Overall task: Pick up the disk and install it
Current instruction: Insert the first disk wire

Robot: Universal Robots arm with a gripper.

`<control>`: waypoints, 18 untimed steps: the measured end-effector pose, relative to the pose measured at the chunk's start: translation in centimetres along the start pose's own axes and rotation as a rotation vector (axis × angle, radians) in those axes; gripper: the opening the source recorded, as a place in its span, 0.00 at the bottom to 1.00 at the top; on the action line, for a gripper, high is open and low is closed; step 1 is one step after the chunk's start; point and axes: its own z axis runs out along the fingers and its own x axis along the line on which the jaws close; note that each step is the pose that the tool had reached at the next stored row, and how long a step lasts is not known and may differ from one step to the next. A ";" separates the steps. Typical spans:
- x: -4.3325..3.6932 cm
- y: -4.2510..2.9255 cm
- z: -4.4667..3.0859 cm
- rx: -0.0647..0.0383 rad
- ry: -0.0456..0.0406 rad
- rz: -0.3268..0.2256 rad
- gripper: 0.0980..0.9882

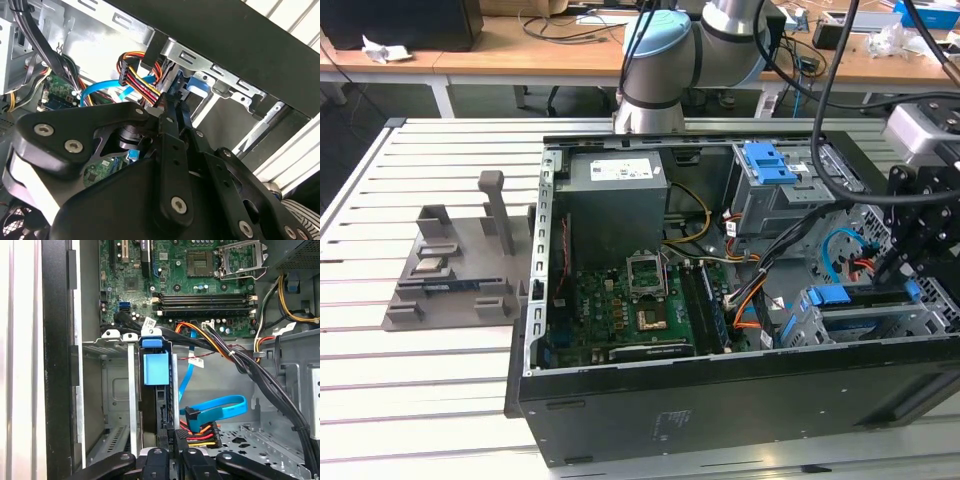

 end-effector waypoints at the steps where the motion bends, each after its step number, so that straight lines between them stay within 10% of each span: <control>1: 0.03 0.00 0.03 0.000 -0.0016 0.000 0.08; 18: 0.90 -0.03 0.57 0.000 -0.0072 0.000 0.08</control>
